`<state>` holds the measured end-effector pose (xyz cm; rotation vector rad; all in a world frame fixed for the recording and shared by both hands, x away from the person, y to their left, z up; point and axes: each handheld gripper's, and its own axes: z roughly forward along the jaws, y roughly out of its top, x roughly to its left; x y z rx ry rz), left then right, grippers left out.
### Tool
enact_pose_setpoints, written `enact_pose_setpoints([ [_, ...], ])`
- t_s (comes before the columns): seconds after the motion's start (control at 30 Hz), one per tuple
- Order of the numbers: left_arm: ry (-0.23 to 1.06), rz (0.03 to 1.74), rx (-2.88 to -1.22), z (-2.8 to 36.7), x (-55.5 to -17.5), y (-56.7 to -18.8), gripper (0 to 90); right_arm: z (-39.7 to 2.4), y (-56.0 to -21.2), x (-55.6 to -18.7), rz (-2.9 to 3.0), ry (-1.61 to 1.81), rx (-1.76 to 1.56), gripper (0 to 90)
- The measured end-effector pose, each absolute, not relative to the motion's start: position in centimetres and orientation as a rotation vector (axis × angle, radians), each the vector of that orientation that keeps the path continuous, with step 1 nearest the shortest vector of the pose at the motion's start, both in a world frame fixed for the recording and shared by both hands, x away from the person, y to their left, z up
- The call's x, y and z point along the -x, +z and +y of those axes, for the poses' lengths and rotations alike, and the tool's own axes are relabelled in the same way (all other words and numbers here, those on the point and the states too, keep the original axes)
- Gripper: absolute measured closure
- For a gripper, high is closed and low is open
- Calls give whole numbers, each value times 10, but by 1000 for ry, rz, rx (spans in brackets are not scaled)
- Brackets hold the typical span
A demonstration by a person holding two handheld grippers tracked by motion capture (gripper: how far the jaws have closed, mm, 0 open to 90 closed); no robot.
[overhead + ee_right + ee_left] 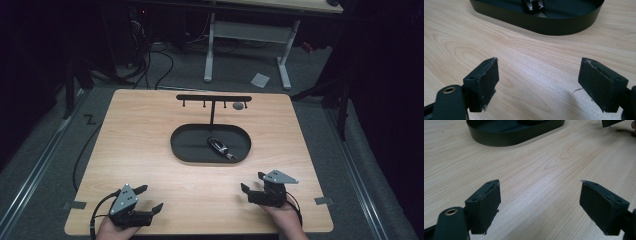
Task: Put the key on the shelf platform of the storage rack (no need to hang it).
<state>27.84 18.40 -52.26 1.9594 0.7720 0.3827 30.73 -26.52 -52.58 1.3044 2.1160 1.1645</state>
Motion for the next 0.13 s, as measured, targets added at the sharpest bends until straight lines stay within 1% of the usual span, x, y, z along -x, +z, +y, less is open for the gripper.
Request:
enact_pose_setpoints([
  [0.13,382,768,-1963,183,-279,-523,179,-267,-526,-308,2110,1167,-1309,169],
])
